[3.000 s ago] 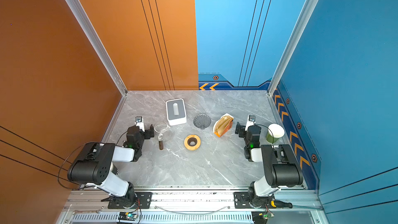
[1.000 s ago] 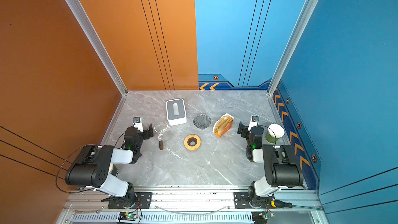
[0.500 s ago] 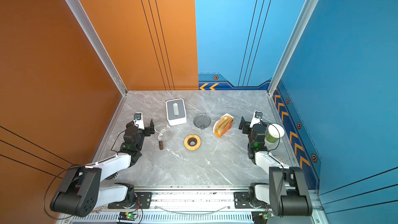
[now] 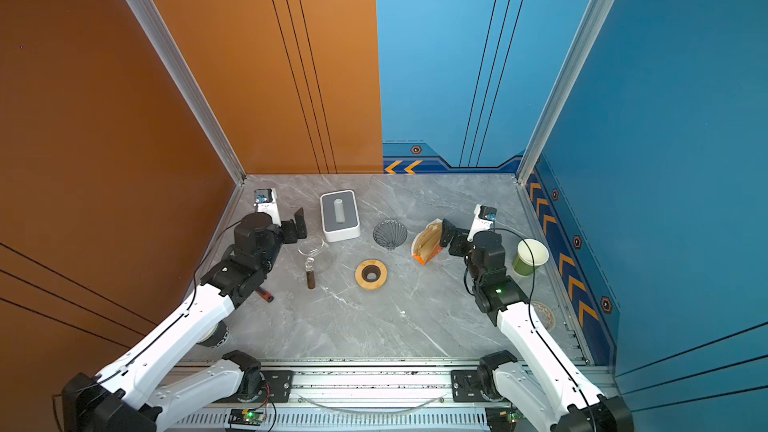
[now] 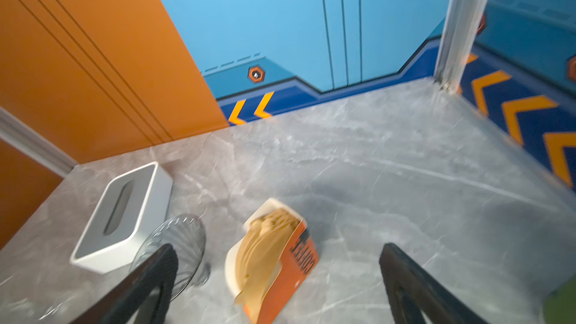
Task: Place the coffee filter in the dripper
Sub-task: 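Reach the right gripper toward the bamboo ring holder while the left gripper advances toward it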
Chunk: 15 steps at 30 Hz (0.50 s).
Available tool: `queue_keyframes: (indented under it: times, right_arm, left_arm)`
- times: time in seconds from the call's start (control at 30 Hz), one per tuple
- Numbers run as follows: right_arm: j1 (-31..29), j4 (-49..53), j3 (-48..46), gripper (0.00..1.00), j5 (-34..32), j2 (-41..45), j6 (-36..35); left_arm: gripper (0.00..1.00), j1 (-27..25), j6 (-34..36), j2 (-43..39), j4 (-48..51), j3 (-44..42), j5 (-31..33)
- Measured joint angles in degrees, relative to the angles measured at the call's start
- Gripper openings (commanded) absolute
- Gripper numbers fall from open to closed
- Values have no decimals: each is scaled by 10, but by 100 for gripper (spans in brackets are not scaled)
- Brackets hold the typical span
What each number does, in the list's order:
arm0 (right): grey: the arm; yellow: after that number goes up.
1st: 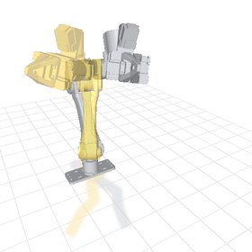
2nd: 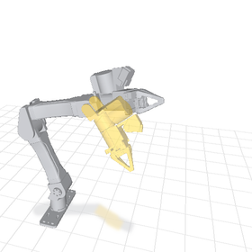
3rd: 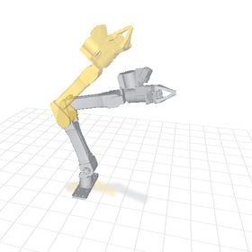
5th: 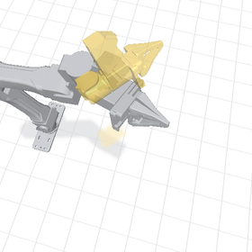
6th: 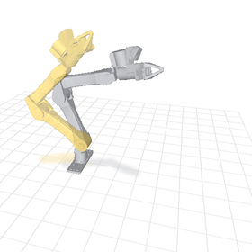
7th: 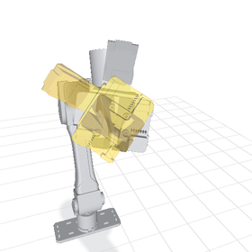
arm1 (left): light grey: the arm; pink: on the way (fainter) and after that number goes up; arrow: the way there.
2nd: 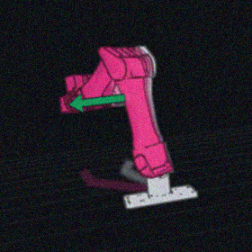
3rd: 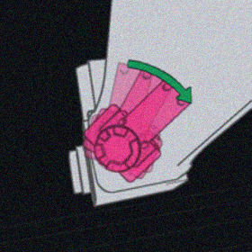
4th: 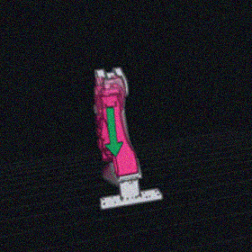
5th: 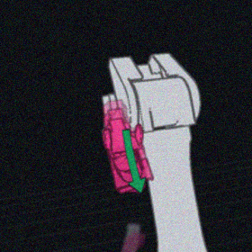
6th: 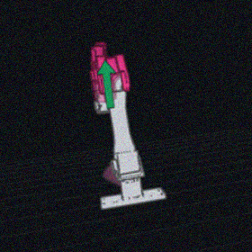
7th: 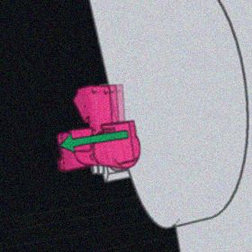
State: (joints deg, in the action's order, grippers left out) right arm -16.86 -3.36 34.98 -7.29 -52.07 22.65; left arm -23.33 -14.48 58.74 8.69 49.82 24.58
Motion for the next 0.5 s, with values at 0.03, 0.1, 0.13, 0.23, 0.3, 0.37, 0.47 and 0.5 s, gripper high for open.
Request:
queue_keyframes:
  times: [0.03, 0.1, 0.13, 0.23, 0.3, 0.37, 0.47, 0.5]
  right_arm:
    - [-10, 18, 3, 99, 8, -1, 19]
    - [-21, 42, 6, 93, 36, -6, 50]
    - [-23, 49, 7, 89, 55, -12, 65]
    - [-31, 59, 7, 80, 111, -43, 114]
    - [-42, 60, 6, 74, 139, -66, 143]
    - [-55, 59, 5, 72, 163, -86, 170]
    - [-77, 41, -2, 69, 188, -115, 206]
    - [-85, 33, -3, 67, 195, -129, 218]
  left_arm:
    - [98, 0, -20, -2, 35, 6, -10]
    - [98, 4, -53, -7, 88, 10, -35]
    - [98, 8, -69, -11, 112, 10, -52]
    - [98, 30, -110, -24, 165, 10, -103]
    - [98, 46, -134, -35, 190, 9, -129]
    - [98, 63, -153, -46, 209, 8, -153]
    - [98, 105, -177, -59, 225, -1, -203]
    - [98, 122, -184, -60, 229, -6, -220]
